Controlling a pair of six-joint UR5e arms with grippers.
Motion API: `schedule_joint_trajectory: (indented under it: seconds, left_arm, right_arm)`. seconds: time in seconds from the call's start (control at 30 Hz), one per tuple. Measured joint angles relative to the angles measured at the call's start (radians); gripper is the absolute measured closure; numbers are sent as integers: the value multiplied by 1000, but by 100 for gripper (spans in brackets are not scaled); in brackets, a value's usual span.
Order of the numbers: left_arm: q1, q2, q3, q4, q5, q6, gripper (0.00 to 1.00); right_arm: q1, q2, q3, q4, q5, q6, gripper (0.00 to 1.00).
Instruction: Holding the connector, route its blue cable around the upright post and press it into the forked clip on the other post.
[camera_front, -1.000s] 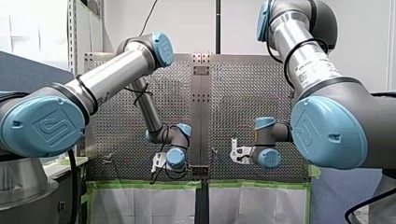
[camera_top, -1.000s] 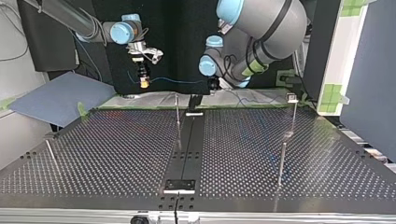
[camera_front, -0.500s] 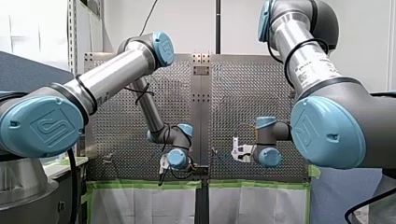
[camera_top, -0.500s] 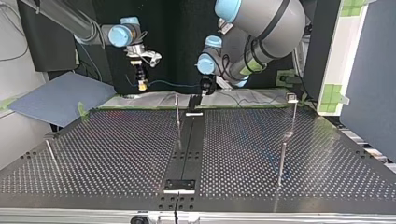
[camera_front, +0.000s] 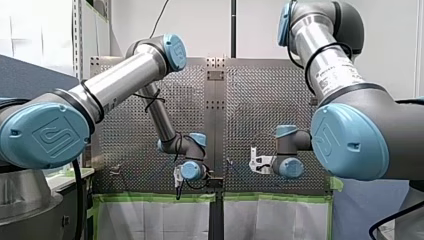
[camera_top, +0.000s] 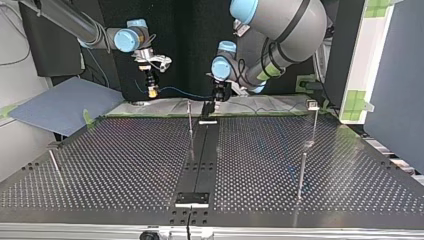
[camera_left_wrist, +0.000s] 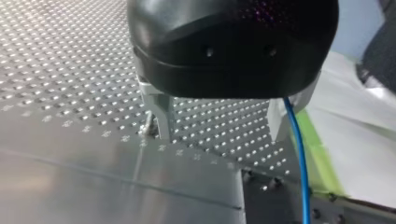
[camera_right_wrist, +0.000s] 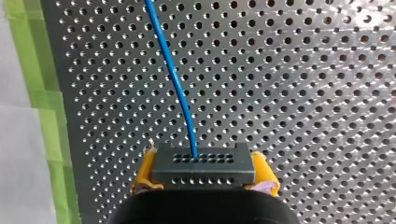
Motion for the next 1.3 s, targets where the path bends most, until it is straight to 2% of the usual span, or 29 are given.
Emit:
schedule_joint_trajectory:
  seconds: [0.23, 0.57, 0.9, 1.3]
  left_arm:
    - [-1, 0, 0, 33, -55, -56, 0]
    - [-29, 0, 0, 65, -135, -126, 0]
    - [-71, -1, 0, 83, -218, -98, 0]
    - [-166, -1, 28, 127, -320, -97, 0]
  right_arm:
    - [-12, 25, -9, -4, -14, 1, 100]
    - [-33, 33, -24, -4, -58, 20, 100]
    - [-39, 57, -30, -10, -73, 14, 100]
    - [-34, 61, -31, -2, -74, 9, 100]
